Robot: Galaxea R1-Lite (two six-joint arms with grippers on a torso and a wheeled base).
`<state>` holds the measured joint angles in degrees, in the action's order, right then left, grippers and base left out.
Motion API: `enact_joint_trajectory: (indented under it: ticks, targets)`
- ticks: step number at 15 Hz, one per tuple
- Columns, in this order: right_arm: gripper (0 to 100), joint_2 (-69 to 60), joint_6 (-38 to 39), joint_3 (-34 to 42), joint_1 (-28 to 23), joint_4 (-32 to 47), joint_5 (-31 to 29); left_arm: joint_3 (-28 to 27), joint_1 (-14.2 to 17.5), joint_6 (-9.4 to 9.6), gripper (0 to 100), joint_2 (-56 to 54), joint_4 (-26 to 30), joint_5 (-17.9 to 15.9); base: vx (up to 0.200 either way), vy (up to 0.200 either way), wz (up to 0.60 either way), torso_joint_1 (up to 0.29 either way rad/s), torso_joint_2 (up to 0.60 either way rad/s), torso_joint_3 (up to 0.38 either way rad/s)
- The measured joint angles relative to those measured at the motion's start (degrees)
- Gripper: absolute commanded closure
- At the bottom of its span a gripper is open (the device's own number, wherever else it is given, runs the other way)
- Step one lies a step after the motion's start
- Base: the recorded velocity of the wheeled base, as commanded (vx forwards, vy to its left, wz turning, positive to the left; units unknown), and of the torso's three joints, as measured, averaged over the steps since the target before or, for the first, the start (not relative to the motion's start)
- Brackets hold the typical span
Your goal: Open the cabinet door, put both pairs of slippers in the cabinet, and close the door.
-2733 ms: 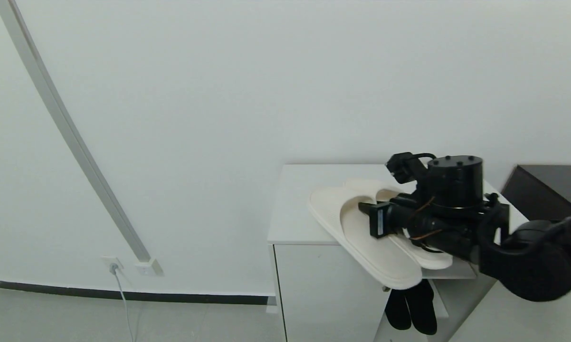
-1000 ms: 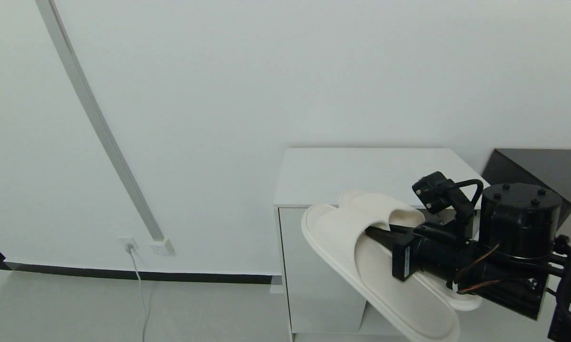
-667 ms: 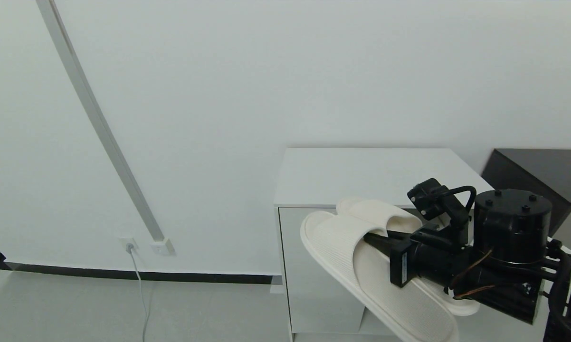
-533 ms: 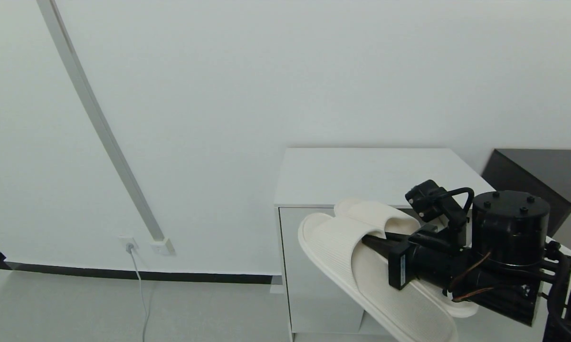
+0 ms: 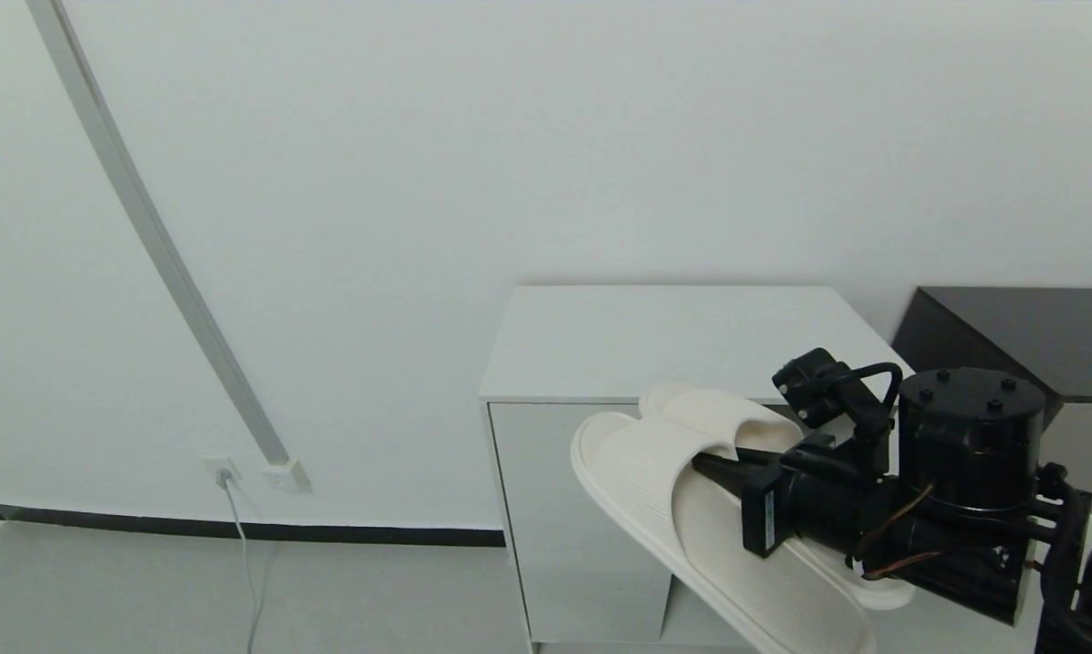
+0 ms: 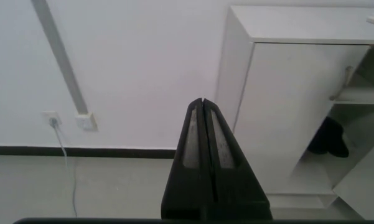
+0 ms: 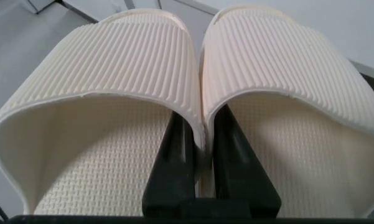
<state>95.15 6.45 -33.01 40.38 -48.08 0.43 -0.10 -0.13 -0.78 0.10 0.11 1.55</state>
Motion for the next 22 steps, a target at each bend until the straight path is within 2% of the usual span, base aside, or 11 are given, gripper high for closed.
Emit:
enact_joint_trajectory:
  ticks: [11,22]
  targets:
    - [100,0.1,0.0,1.5,-0.1,-0.1,0.8,0.0,0.0,0.02,100,0.0,0.0,0.0,0.0,-0.2,0.0,0.002,0.0,0.001]
    - [100,0.0,-2.0,2.6,-0.1,-1.2,0.7,0.0,0.0,-0.09,100,0.0,0.0,0.0,0.0,0.0,0.0,0.0,0.0,0.0]
